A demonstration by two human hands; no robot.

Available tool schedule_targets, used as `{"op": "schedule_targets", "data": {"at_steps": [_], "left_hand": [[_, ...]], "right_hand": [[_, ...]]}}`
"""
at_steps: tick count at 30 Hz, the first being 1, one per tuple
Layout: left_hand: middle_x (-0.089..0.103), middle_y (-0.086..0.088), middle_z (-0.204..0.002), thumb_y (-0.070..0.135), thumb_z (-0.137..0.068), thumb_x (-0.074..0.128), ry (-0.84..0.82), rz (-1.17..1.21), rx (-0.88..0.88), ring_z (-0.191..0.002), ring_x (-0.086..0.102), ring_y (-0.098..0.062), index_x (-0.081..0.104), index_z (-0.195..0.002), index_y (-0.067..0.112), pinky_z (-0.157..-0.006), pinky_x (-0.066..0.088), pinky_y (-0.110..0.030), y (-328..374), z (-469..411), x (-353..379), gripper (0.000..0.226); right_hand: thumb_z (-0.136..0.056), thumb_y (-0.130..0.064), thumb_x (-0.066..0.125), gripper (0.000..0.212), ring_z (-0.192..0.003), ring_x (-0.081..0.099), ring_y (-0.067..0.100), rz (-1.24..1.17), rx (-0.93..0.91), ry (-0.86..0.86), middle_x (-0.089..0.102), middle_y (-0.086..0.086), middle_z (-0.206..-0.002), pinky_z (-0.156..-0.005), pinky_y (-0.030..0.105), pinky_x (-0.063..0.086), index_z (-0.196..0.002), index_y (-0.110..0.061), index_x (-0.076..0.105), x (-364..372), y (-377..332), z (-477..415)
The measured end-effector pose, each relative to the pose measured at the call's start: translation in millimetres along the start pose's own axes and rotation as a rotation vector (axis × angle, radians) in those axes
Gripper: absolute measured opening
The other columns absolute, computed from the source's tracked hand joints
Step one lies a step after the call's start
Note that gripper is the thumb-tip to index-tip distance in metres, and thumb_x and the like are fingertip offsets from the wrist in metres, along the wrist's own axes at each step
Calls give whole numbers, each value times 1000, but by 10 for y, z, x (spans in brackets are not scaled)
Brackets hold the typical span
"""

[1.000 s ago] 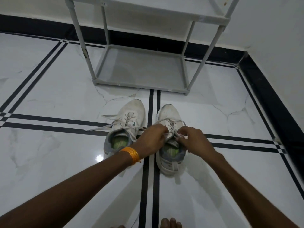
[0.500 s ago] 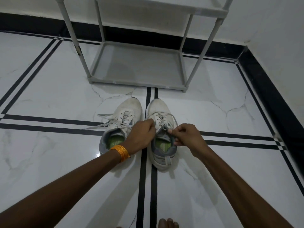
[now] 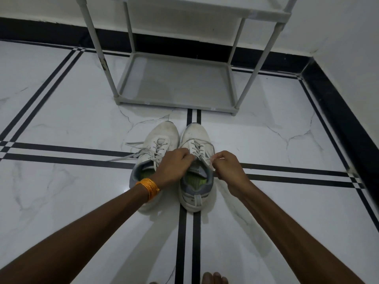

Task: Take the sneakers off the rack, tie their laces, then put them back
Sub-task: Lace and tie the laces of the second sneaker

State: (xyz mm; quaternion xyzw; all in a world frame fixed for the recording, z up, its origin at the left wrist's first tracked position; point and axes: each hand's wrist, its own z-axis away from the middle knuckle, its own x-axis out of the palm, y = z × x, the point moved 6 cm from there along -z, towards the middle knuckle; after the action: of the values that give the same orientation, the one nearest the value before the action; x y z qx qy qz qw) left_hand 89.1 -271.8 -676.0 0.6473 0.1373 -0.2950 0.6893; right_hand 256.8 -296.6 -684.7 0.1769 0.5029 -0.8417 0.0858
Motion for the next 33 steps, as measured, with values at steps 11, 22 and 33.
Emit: {"op": "schedule_targets", "data": {"at_steps": [11, 22, 33], "left_hand": [[31, 11, -37, 2, -64, 73, 75, 254, -56, -39, 30, -3, 29, -45, 22, -46, 31, -21, -87, 25, -36, 52], [34, 11, -36, 4, -64, 75, 103, 150, -28, -38, 32, -4, 31, -45, 20, -42, 28, -16, -56, 35, -41, 50], [58, -1, -65, 48, -88, 59, 79, -644, 488, -84, 46, -22, 51, -61, 19, -72, 31, -35, 1007, 135, -630, 41]], "right_hand": [[-61, -20, 89, 44, -46, 40, 9, 106, -140, 251, 46, -2, -50, -46, 24, 34, -48, -17, 47, 39, -66, 177], [-64, -18, 86, 42, -46, 43, 8, 162, -205, 291, 46, -4, -49, -42, 17, 32, -49, -18, 47, 27, -81, 217], [-85, -47, 67, 55, -39, 33, 8, 330, -503, 153, 34, -3, -43, -53, 27, 38, -48, -16, 41, -507, -1230, 402]]}}
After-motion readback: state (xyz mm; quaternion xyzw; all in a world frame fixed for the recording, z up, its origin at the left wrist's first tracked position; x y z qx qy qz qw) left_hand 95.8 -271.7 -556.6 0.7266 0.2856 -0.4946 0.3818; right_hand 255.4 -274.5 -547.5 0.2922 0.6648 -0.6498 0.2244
